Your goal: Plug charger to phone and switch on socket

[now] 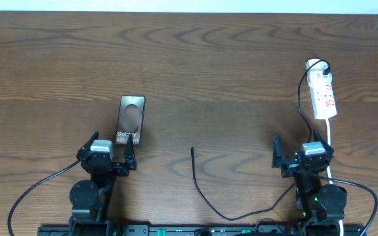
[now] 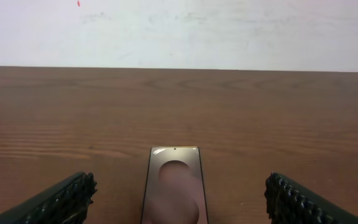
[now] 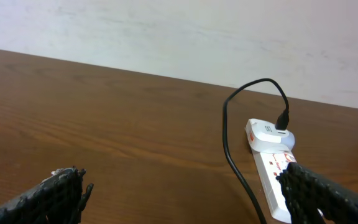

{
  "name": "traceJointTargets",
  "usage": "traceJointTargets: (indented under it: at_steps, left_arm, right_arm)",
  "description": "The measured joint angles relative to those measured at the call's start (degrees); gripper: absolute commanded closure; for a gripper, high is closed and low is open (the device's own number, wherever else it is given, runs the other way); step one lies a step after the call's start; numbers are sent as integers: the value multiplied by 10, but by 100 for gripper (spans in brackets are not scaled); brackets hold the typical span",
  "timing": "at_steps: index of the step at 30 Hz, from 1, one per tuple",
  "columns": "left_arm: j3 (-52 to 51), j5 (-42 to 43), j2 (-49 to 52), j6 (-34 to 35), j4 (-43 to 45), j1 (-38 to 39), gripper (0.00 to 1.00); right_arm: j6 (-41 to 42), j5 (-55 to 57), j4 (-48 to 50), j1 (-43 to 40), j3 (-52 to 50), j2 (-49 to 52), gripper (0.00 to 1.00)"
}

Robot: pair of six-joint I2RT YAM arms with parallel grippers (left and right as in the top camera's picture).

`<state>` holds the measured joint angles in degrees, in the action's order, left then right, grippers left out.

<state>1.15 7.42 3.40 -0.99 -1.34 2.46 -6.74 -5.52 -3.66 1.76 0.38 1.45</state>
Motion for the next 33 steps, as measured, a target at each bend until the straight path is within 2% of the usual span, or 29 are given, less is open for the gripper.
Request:
traceJointTargets:
  at_steps: [6,9,12,21,23,27,33]
  left_arm:
    - [0,0,0,32,0,0,10]
    - [3,9,0,42,-2,0,3]
    - [12,23,0,45,-15,0,2]
    - [111,34,41,41,-23,0,1]
    - [139,34,80,41,-32,0,1]
    - [246,34,250,40,-66,0,1]
    - [450,34,496,40,-199,0,1]
  right_arm:
    - [0,0,0,0,0,0,1]
    - [0,0,0,0,0,0,1]
    - [0,0,0,0,0,0,1]
    - [0,0,0,0,0,0,1]
    - [0,0,0,0,0,0,1]
    - [0,0,0,0,0,2,1]
    - [0,1,0,0,0,3,1]
